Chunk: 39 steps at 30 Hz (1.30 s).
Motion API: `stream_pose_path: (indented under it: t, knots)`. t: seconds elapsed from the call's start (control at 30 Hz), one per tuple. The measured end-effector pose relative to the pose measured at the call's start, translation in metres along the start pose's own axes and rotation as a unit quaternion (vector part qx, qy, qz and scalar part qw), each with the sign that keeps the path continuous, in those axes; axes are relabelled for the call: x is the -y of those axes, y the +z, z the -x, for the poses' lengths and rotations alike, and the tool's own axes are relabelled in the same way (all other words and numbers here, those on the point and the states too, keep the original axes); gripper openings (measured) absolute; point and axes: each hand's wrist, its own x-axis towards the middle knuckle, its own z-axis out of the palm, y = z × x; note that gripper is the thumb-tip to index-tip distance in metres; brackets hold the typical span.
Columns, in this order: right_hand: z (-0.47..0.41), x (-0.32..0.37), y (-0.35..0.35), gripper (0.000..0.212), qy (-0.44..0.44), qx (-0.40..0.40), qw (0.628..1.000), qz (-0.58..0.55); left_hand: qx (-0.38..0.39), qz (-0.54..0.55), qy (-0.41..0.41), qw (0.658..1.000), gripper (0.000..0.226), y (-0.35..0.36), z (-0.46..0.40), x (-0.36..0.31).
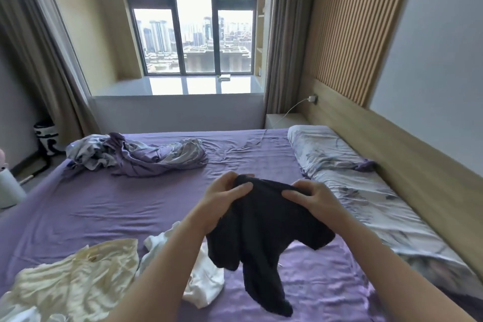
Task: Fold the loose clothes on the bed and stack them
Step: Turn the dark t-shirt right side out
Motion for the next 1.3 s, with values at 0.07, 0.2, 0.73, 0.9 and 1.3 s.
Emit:
stream_pose_path:
  t: [0.07,0.2,0.73,0.9,1.3]
  knots:
    - [0.008,0.017,-0.007,0.011,-0.018,-0.01,1.0,-0.01,0.001,-0.013,0.018,1.0,0.01,0.005,0.002,-0.018]
    - [0.017,0.048,-0.015,0.017,-0.042,-0.05,0.997,-0.037,-0.032,-0.047,0.042,0.998,0.011,0.011,0.005,-0.045]
    - [0.048,0.122,-0.022,0.01,-0.059,-0.072,0.994,-0.048,-0.004,-0.163,0.06,0.985,0.069,0.033,0.054,-0.102]
    - [0.058,0.123,-0.02,0.007,-0.061,-0.032,0.996,-0.062,-0.013,-0.205,0.049,0.977,0.058,0.072,0.062,-0.076]
    - [0.117,-0.017,0.023,0.031,0.019,-0.019,1.0,-0.013,-0.142,-0.128,0.045,0.981,0.015,0.086,0.049,-0.075]
